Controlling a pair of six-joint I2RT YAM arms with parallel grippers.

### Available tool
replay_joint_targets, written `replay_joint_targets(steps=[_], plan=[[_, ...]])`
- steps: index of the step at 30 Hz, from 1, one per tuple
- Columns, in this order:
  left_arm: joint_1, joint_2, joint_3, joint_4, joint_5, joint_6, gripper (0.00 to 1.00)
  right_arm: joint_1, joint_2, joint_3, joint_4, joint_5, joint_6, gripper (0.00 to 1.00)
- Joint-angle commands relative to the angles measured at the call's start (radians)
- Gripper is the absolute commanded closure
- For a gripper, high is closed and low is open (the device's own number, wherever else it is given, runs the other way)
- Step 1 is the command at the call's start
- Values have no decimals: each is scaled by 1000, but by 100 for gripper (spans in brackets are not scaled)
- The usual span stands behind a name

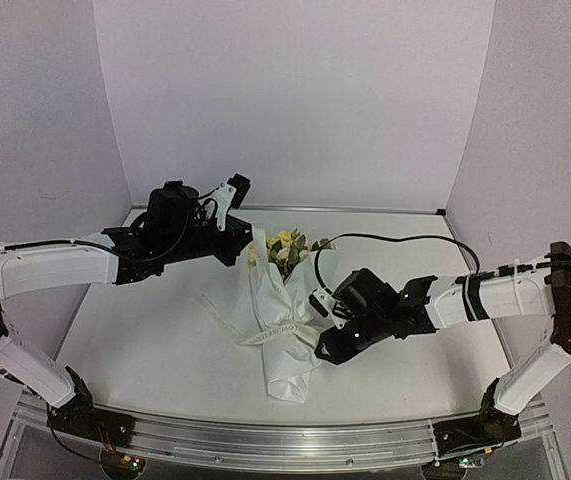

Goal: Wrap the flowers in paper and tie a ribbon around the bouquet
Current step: Cross the half-tied ribbon with the folded bouquet.

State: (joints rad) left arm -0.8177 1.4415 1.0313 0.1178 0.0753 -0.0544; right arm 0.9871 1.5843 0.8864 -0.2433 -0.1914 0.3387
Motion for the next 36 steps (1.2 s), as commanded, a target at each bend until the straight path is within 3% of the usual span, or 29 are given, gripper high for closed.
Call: replay_joint_targets(steps=[1, 5, 7, 17, 24, 30, 36], plan=[[0, -50, -8, 3, -10, -10, 100, 3, 24, 16, 26, 38, 29, 74], [0, -61, -11, -24, 16, 3, 100, 3, 17, 47, -20, 56, 36, 95], [0, -72, -10, -63, 28, 19, 100, 3, 4, 79, -90, 75, 26, 100], [-17, -208, -96, -127, 263, 97, 100, -3, 0, 272, -339, 155, -83, 100], [-111, -258, -142, -172, 398, 111, 100, -64, 76, 371, -363, 32, -74, 100], [-233, -185, -125, -125, 430, 107, 99, -135, 141, 440, -363, -140, -35, 100], [-323, 13, -15, -25, 440, 132, 98, -176, 185, 479, -362, -228, -7, 100]])
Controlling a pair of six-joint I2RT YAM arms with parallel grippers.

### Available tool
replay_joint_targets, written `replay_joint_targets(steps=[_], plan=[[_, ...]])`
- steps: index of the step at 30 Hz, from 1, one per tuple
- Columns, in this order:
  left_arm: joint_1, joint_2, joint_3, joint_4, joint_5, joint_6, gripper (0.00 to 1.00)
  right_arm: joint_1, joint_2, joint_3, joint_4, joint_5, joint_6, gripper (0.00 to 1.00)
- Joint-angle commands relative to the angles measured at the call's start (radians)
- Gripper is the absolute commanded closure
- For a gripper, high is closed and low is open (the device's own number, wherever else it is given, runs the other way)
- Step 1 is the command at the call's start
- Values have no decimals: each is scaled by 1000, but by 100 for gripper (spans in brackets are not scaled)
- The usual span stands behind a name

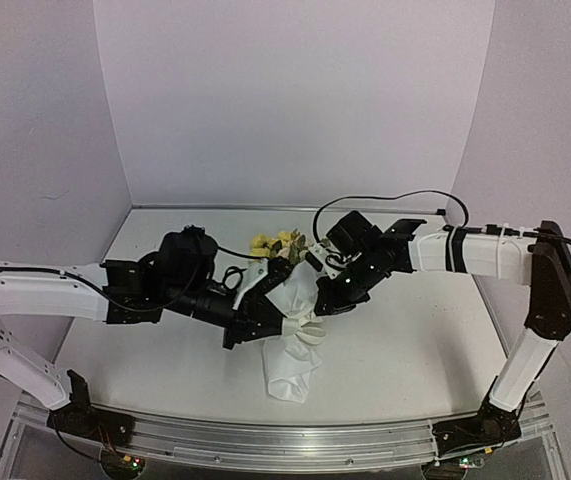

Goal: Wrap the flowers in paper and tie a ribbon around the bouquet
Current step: Cross the half-tied ribbon with the folded bouquet.

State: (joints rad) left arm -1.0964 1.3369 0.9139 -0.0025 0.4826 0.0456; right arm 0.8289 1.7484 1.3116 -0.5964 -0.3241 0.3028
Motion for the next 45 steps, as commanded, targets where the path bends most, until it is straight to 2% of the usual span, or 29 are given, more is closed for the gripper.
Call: replay_joint_targets(steps=[1, 7, 11, 19, 21, 27, 32, 36, 39, 45], plan=[[-61, 164, 134, 98, 36, 39, 98, -22, 24, 58, -9, -106, 33, 100], [-121, 355, 268, 125, 6, 63, 95, -45, 34, 63, -19, -144, 42, 100], [-143, 439, 326, 154, -64, 55, 95, -54, 37, 64, -24, -161, 42, 100], [-175, 510, 382, 258, -163, -6, 94, -61, 51, 80, -41, -177, 33, 100], [-175, 507, 373, 290, -157, -22, 92, -62, 55, 86, -45, -182, 32, 100], [-183, 500, 361, 270, -70, 8, 61, -63, 66, 101, -62, -189, 27, 100], [-183, 449, 322, 285, -83, 14, 48, -63, 73, 112, -72, -197, 25, 100], [-182, 411, 305, 286, -111, 14, 46, -63, 72, 110, -75, -202, 29, 100], [-171, 345, 244, 342, -182, -19, 47, -62, 62, 105, -75, -203, 33, 100], [-42, 183, 95, 373, -267, -116, 56, -59, 29, 94, -76, -203, 41, 100]])
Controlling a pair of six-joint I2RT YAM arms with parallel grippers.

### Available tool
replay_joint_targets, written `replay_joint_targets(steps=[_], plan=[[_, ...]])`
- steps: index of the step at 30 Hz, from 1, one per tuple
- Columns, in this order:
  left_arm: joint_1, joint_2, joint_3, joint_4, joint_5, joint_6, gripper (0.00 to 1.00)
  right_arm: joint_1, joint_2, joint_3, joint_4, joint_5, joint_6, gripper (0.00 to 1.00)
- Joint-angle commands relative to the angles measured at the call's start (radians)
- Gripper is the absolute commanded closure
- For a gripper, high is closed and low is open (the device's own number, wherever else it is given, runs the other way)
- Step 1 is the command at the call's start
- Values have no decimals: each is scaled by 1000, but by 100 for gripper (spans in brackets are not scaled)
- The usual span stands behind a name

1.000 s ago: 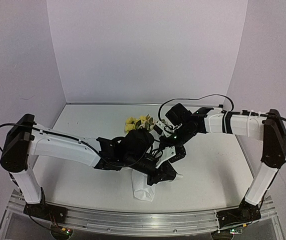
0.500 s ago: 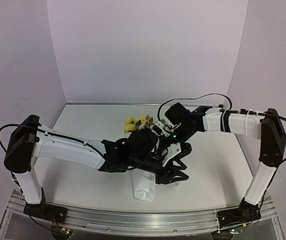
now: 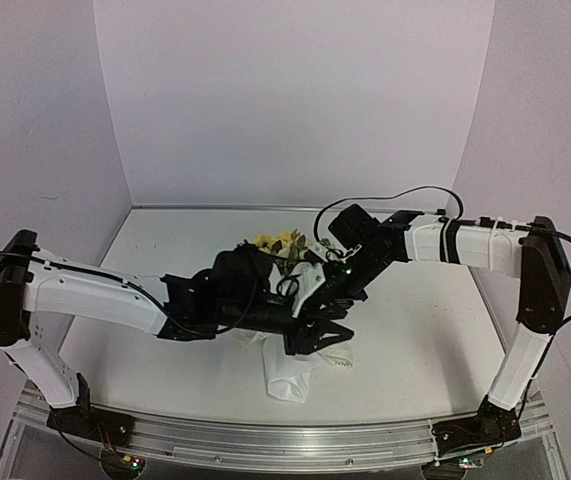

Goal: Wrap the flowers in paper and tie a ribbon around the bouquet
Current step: Cross the half-tied ribbon with the folded bouquet.

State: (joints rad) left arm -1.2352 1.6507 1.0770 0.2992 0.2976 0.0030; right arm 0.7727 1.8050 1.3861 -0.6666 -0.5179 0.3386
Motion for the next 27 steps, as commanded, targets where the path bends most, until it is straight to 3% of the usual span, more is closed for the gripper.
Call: replay_joint_targets(steps=[1, 6, 15, 27], plan=[[122, -151, -92, 60, -84, -80, 57, -1, -34, 19, -5, -9, 4, 100], [200, -185, -132, -30, -93, -33, 61, 14, -59, 20, -5, -17, 3, 100], [264, -79, -53, -196, 12, 85, 59, 45, -107, 22, -5, -1, -11, 100], [292, 13, 10, -217, 95, 127, 57, 65, -107, 36, -5, -19, -23, 100]])
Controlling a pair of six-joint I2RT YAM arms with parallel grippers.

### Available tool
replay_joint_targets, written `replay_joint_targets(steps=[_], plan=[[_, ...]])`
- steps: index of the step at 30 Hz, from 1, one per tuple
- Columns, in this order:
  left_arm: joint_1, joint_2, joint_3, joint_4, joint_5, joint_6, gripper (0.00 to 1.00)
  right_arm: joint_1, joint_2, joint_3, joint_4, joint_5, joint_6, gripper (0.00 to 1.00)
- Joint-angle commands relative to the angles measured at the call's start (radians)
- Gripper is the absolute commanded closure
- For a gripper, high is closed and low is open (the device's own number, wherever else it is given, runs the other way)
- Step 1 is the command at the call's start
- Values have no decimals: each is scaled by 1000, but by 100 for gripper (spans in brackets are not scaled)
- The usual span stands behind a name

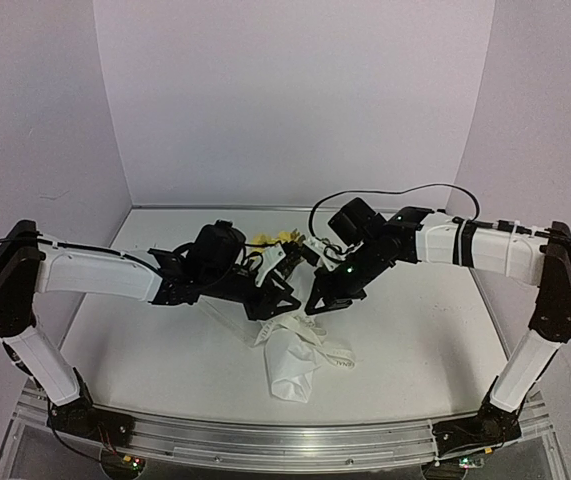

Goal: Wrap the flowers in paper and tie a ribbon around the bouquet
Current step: Cross the half-tied ribbon with the folded bouquet.

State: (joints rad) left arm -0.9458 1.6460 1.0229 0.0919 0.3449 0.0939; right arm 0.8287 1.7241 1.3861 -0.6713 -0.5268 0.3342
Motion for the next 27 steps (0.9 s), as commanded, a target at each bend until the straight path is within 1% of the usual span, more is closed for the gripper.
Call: replay_joint_targets(steps=[1, 6, 11, 20, 22, 23, 24, 25, 27], plan=[[2, 24, 68, -16, 52, 43, 57, 10, -27, 36, -1, -10, -21, 100], [2, 43, 82, -32, 64, 74, 54, 12, -24, 52, -1, -18, -29, 100], [3, 68, 92, -31, 63, 99, 54, 16, -22, 61, -2, -22, -34, 100], [3, 110, 98, 29, 98, 79, 54, 20, -18, 67, -2, -17, -34, 100], [3, 120, 98, 44, 103, 74, 59, 21, -18, 66, -2, -10, -32, 100], [2, 124, 98, 50, 105, 69, 63, 20, -18, 66, -2, -5, -30, 100], [3, 127, 99, 57, 110, 65, 68, 20, -19, 64, -2, 0, -29, 100], [3, 130, 99, 64, 113, 61, 75, 20, -20, 63, -2, 6, -28, 99], [3, 133, 97, 78, 116, 54, 86, 20, -25, 57, -4, 26, -28, 96]])
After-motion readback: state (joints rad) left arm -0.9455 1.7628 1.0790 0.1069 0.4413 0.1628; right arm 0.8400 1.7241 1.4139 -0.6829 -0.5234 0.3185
